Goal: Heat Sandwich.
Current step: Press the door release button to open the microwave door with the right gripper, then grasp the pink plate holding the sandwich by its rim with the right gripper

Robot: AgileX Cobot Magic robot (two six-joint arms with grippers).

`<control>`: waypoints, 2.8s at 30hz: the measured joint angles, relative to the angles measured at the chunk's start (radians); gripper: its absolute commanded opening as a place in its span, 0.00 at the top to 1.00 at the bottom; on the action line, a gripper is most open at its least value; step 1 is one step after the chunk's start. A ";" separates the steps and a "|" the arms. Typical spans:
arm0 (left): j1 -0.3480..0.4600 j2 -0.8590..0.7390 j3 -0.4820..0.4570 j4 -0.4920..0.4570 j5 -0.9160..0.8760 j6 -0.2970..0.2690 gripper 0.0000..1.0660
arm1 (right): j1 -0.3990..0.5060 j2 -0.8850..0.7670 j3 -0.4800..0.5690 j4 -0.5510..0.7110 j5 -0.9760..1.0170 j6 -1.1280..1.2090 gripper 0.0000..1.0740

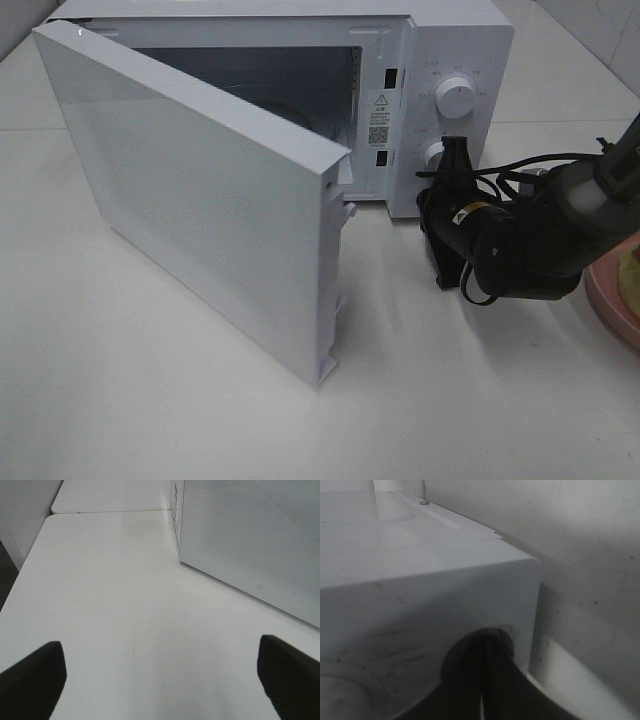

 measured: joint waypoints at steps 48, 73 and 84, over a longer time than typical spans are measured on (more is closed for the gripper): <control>0.000 0.000 0.000 0.000 0.000 0.000 0.08 | -0.027 -0.276 0.189 -0.113 0.162 -0.134 0.99; 0.000 0.000 0.000 0.000 0.000 0.000 0.08 | -0.027 -0.627 0.211 -0.137 1.025 -1.229 0.94; 0.000 0.000 0.000 0.000 0.000 0.000 0.08 | -0.027 -0.636 0.081 -0.345 1.470 -1.398 0.68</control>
